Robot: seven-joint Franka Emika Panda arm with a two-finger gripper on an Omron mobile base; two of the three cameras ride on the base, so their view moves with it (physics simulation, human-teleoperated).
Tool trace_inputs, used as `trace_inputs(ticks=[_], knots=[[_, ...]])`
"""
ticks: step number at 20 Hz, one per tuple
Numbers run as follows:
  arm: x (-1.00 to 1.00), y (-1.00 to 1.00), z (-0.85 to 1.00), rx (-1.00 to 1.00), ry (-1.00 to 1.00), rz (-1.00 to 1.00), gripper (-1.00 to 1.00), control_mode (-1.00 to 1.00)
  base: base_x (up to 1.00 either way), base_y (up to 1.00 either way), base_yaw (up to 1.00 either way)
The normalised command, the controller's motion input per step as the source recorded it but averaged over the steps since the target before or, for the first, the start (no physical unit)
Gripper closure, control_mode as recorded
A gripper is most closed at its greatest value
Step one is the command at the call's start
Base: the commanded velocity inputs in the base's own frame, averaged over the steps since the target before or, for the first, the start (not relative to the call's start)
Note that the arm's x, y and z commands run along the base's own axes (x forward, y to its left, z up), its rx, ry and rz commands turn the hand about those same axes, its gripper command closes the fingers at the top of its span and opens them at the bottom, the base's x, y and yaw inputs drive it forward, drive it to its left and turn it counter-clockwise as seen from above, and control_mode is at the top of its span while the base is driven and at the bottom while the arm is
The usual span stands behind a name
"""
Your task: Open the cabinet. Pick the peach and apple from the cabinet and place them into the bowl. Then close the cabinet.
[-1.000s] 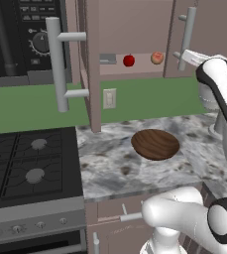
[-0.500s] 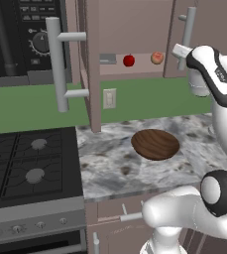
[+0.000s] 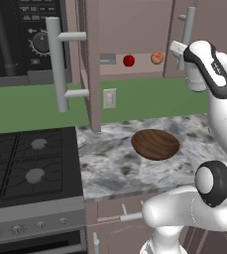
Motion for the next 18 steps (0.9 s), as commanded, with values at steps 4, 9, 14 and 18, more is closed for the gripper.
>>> trace_inputs(ticks=[4,9,14,18], knots=[[0.43,-0.01,-0.04,0.0,0.0,0.0,1.0,-1.0,0.0,0.0,0.0],[0.0,0.0,0.0,0.0,0.0,0.0,1.0,-1.0,0.0,0.0,0.0],[0.0,0.0,0.0,0.0,0.0,0.0,1.0,-1.0,0.0,0.0,0.0],[0.0,0.0,0.0,0.0,0.0,0.0,1.0,-1.0,0.0,0.0,0.0]])
